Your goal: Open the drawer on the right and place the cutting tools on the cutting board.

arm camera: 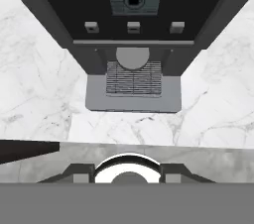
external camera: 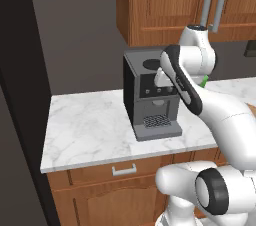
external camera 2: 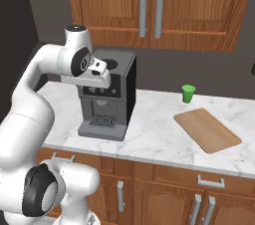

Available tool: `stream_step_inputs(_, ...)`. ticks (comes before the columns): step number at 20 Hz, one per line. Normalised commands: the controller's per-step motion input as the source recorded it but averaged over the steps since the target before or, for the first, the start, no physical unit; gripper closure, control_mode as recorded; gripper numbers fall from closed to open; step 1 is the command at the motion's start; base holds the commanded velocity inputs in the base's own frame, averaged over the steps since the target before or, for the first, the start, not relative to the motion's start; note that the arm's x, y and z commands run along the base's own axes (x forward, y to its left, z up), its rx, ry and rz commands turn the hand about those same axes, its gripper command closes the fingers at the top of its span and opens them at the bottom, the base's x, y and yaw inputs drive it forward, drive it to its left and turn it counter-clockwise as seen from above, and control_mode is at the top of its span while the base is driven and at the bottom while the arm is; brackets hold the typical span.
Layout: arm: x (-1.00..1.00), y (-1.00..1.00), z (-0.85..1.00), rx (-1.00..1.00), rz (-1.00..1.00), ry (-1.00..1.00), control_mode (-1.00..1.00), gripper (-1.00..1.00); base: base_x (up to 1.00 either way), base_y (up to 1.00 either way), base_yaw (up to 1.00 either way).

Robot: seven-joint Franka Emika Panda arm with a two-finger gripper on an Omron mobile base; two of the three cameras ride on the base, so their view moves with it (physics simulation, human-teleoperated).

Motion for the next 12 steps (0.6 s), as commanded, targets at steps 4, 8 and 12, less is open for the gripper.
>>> stream_step_inputs(4, -0.09, -0.09, 0.00, 0.01, 0.00, -0.09, -1.00, -1.00, 0.00, 0.00, 0.00)
stream_step_inputs(8, -0.33, -0.80, 0.00, 0.10, -0.02, -0.19, -1.00, -1.00, 0.00, 0.00, 0.00)
stream_step_inputs(12, -0.44, -1.00, 0.00, 0.23, -0.04, -0.17, -1.00, -1.00, 0.00, 0.00, 0.00)
